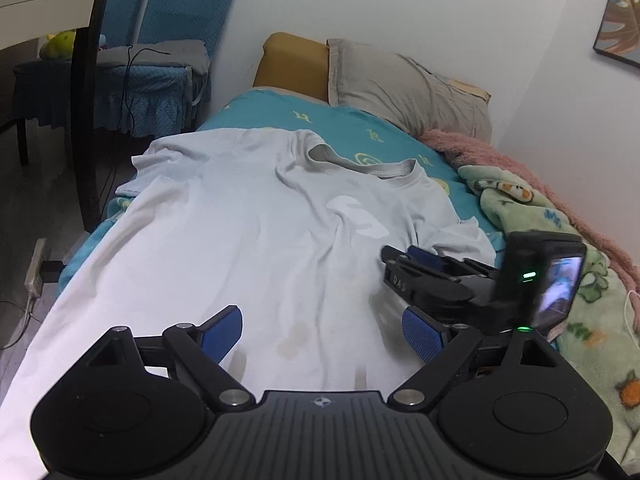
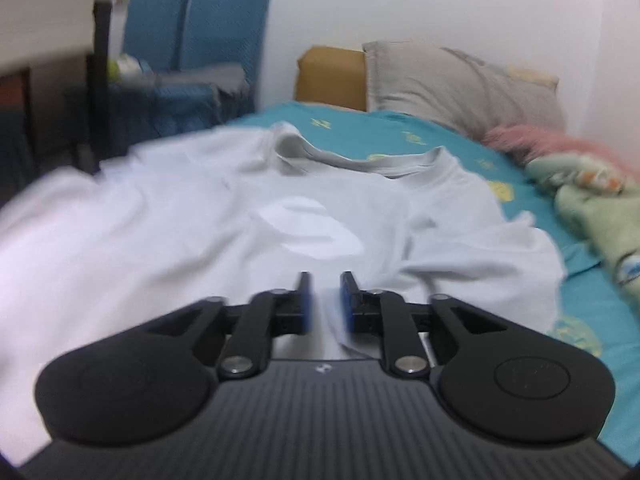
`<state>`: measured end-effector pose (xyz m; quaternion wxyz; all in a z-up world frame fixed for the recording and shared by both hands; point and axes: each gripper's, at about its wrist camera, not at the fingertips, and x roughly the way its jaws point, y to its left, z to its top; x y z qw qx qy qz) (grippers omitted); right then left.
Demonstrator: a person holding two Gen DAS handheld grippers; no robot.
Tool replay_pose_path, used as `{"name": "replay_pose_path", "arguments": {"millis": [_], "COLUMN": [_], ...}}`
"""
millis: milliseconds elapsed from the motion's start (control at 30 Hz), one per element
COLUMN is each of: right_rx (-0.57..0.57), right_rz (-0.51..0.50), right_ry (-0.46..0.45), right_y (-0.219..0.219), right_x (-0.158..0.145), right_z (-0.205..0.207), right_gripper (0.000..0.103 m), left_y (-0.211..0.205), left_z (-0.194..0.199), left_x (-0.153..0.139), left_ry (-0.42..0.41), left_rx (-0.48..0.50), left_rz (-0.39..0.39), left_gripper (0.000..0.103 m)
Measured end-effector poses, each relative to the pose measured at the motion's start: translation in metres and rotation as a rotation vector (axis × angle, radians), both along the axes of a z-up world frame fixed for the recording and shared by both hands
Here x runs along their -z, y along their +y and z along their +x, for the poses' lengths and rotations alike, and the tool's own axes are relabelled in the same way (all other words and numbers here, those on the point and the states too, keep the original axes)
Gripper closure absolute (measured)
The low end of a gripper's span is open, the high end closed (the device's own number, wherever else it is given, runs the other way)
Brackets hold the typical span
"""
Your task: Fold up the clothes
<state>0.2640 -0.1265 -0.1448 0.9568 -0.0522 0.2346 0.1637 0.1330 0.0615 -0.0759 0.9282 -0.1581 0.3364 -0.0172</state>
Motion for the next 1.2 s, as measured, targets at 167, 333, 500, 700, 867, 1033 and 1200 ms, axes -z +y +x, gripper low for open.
{"name": "replay_pose_path", "arguments": {"millis": [167,333,500,700,867,1033,1200], "right_rx": [0.093,0.389,0.529,0.355,0.354,0.485,0.582], "right_rz": [0.381,0.712,0.704,0.66,0.543,0.27,-0.074], "right_ry": [-0.026,0.043,0.191,0.211,0.197,0.156,0.169], "right_y": [-0.055,-0.129,-0.156,-0.143,-0.159,-0.216,-0.248], "right_x": [-0.024,-0.008,0.035,0.034,0.002,-0.04,-0.042], "right_z": [-0.016,-0.012,0.007,0.024,0.039,0.079,0.126], "right_gripper": [0.03,0.028,0.034,0.089,0.096,0.097,0.097], "left_y": [-0.005,-0.006,-0.009,-0.012,-0.014,-0.017,-0.023], "left_z": [-0.003,-0.003,0.0,0.002,0.0,0.0,0.005], "left_x": [-0.003,-0.001,0.004,0.008,0.007,0.005,0.01], "left_ry": [-0.018,-0.015,-0.004,-0.002,-0.002,-0.009,0.009], "left_rx": [0.005,0.002,0.001,0.009,0.026,0.042,0.06], "left_rz": [0.021,0.012,0.013,0.01,0.004,0.007,0.013], "left_gripper": [0.014,0.014,0.014,0.014,0.014,0.014,0.014]}}
